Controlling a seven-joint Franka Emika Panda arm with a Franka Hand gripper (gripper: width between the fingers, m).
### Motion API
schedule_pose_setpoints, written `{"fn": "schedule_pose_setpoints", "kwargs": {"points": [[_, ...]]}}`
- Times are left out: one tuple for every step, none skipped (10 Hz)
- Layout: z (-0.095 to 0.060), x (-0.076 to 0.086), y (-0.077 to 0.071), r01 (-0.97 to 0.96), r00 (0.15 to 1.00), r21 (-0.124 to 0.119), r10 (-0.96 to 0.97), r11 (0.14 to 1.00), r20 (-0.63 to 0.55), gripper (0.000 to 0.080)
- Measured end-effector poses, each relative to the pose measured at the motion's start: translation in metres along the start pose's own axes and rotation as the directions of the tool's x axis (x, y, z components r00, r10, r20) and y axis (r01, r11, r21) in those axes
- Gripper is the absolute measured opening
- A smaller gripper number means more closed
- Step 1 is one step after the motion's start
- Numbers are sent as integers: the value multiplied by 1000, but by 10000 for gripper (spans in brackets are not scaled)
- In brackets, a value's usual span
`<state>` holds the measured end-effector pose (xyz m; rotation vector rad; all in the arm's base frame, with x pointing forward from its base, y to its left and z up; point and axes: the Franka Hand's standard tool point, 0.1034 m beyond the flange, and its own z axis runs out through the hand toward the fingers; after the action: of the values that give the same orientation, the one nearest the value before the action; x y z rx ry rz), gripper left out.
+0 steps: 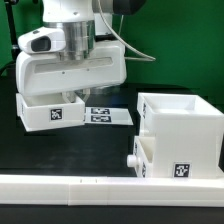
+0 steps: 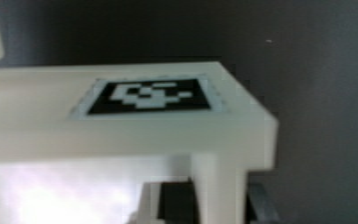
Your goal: Assemble drawer
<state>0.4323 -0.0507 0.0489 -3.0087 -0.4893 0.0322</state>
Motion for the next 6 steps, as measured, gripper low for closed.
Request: {"fn": "schedule_pose_setpoints", "kwargs": {"points": [[1, -1, 0, 72, 997, 1, -72, 997, 2, 38], [1, -1, 0, 140, 990, 1, -140, 990, 2, 38], [1, 0, 0, 195, 981, 1, -195, 981, 2, 38], [0, 8, 5, 340, 941, -6, -340, 940, -1, 38], [-1, 20, 10, 475, 880, -17, -475, 880, -3, 38], [-4, 32, 15, 570, 822, -23, -570, 821, -4, 38]]}}
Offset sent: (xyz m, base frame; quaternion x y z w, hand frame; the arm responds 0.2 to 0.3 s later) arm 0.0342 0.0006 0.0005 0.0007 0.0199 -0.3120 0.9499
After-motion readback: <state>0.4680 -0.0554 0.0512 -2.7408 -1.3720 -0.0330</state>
